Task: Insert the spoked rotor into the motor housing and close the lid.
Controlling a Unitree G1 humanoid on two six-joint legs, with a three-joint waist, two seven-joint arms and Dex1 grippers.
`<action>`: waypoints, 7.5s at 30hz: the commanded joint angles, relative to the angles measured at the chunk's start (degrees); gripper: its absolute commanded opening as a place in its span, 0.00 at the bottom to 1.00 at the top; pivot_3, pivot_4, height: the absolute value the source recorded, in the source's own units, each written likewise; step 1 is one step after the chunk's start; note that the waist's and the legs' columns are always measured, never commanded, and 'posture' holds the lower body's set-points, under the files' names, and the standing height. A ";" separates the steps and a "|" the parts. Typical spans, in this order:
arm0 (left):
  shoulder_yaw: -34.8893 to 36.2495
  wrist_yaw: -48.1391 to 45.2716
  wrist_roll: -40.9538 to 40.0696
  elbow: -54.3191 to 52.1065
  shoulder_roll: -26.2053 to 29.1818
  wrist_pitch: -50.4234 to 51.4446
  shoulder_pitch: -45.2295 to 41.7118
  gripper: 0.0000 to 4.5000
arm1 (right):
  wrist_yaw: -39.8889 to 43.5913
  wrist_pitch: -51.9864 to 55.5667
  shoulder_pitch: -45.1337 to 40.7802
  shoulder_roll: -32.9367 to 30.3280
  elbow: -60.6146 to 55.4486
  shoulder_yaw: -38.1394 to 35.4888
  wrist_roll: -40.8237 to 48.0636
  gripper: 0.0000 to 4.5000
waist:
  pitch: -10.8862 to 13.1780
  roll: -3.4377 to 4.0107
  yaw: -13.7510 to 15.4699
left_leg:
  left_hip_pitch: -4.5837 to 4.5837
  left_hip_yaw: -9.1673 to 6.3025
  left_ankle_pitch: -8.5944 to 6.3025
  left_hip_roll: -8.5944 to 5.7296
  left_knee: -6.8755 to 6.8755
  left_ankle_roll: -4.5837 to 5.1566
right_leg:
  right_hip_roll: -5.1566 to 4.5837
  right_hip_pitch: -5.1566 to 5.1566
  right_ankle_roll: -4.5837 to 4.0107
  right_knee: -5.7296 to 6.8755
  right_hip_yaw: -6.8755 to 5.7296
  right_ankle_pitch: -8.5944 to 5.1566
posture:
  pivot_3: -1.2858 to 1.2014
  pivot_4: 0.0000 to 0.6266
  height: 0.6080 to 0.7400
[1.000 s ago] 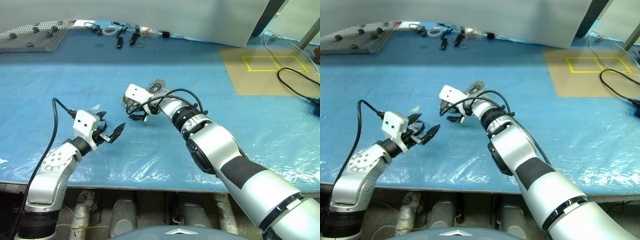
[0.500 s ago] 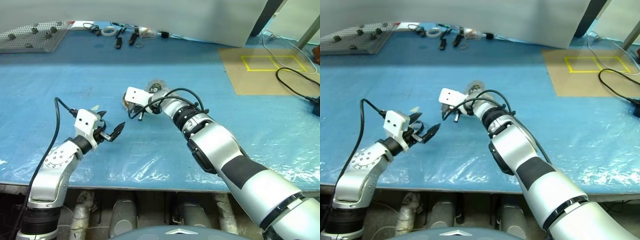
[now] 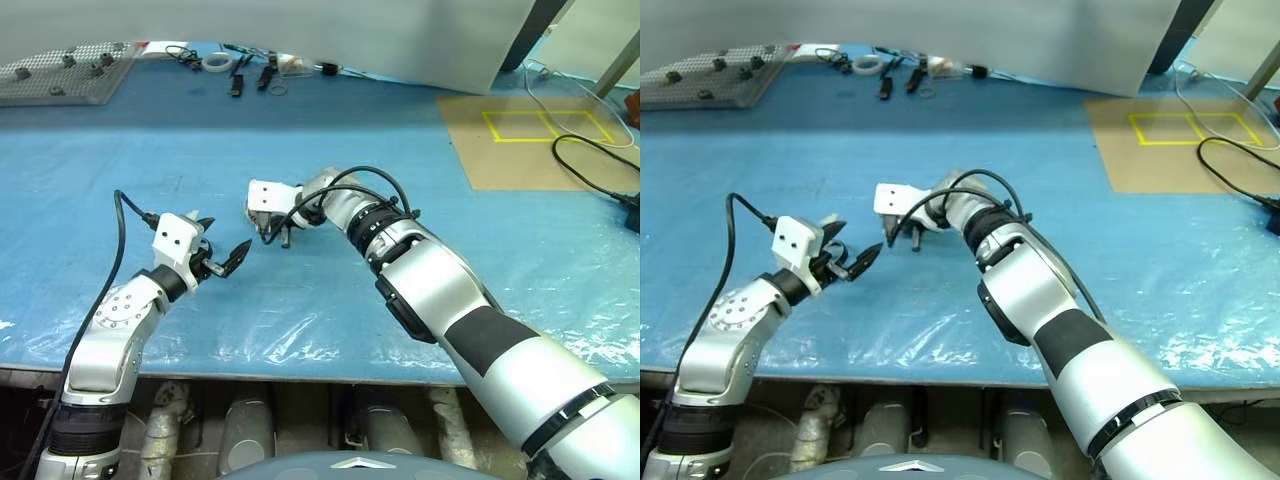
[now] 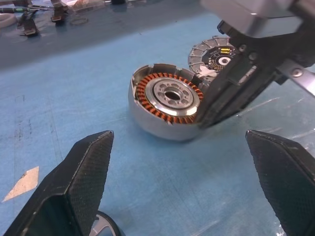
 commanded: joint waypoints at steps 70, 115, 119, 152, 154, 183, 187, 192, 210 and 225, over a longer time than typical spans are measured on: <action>6.00 -18.37 -8.50 -1.29 14.21 1.23 5.27 1.00 | 6.34 -11.61 -0.72 -1.82 -2.46 5.33 -2.45 0.99 | 0.08 0.14 0.04 | -0.10 0.03 -0.13 0.29 0.70 -0.19 | 0.17 -0.11 -0.12 0.53 0.09 -0.07 | 0.52 0.24 1.00; 4.26 -19.88 -9.51 -1.78 12.05 -0.43 6.93 1.00 | 14.47 -19.14 2.42 -4.83 -4.24 9.88 -5.43 0.45 | 0.09 0.15 0.18 | 0.04 0.06 -0.14 0.27 0.69 -0.20 | 0.16 0.02 -0.12 0.53 0.15 -0.08 | 0.52 0.24 1.00; 4.25 -21.24 -11.48 -3.17 12.16 0.48 7.95 1.00 | 19.99 -25.88 4.36 -7.93 -7.15 10.61 -4.76 0.45 | 0.09 0.15 0.26 | 0.04 0.06 -0.13 0.27 0.70 -0.20 | 0.16 0.02 -0.12 0.52 0.15 -0.08 | 0.52 0.24 1.00; -1.15 -23.20 -9.44 -1.51 10.99 -0.70 4.26 1.00 | 16.38 -60.42 6.41 -19.41 -17.36 23.35 -6.54 0.45 | 0.07 0.12 -0.03 | 0.13 0.09 -0.06 0.26 0.74 -0.03 | 0.17 0.14 -0.12 0.49 0.19 -0.08 | 0.52 0.24 1.00; -1.32 -22.92 -9.34 -1.54 10.71 -0.71 4.26 1.00 | 18.30 -60.14 6.44 -19.19 -16.67 23.25 -5.35 0.45 | 0.07 0.12 -0.02 | 0.13 0.09 -0.06 0.26 0.74 -0.03 | 0.17 0.14 -0.12 0.49 0.19 -0.08 | 0.52 0.24 1.00; -3.61 -24.42 -7.88 2.94 9.56 -2.25 0.93 1.00 | 20.72 -62.42 4.85 -24.35 -29.96 22.34 5.28 0.89 | 0.09 0.11 -0.16 | 0.07 0.09 -0.03 0.29 0.73 0.04 | 0.20 0.05 -0.12 0.50 0.20 -0.08 | 0.52 0.24 1.00; -4.06 -25.14 -7.71 4.11 9.52 -2.63 -0.47 1.00 | 22.98 -56.21 4.50 -27.37 -32.80 19.95 8.74 0.89 | 0.09 0.10 -0.10 | 0.05 0.09 -0.03 0.29 0.75 0.05 | 0.20 0.04 -0.12 0.50 0.20 -0.08 | 0.52 0.24 1.00; -4.03 -25.54 -7.91 4.00 9.58 -2.60 -1.55 1.00 | 19.25 -37.99 7.85 -32.20 -36.09 10.89 12.81 0.89 | 0.12 0.04 0.23 | 0.02 0.08 -0.03 0.27 0.76 0.05 | 0.20 0.05 -0.12 0.49 0.20 -0.07 | 0.52 0.24 1.00; -7.76 -27.61 -5.96 12.11 6.44 -4.05 -12.31 1.00 | -7.57 25.41 52.86 -30.28 -86.22 -12.82 28.75 0.89 | 0.12 0.00 0.93 | 0.25 0.09 -0.04 0.23 0.43 -0.02 | 0.23 0.25 -0.08 0.15 0.20 -0.06 | 0.52 0.24 1.00; -8.29 -27.08 -4.69 14.88 4.39 -5.16 -14.32 1.00 | -26.13 20.29 60.03 -25.55 -78.57 -15.88 26.92 0.89 | 0.12 -0.01 1.55 | 0.64 0.12 0.07 -0.05 -0.27 -0.40 | 0.13 0.56 -0.02 -0.29 0.29 -0.05 | 0.52 0.24 1.00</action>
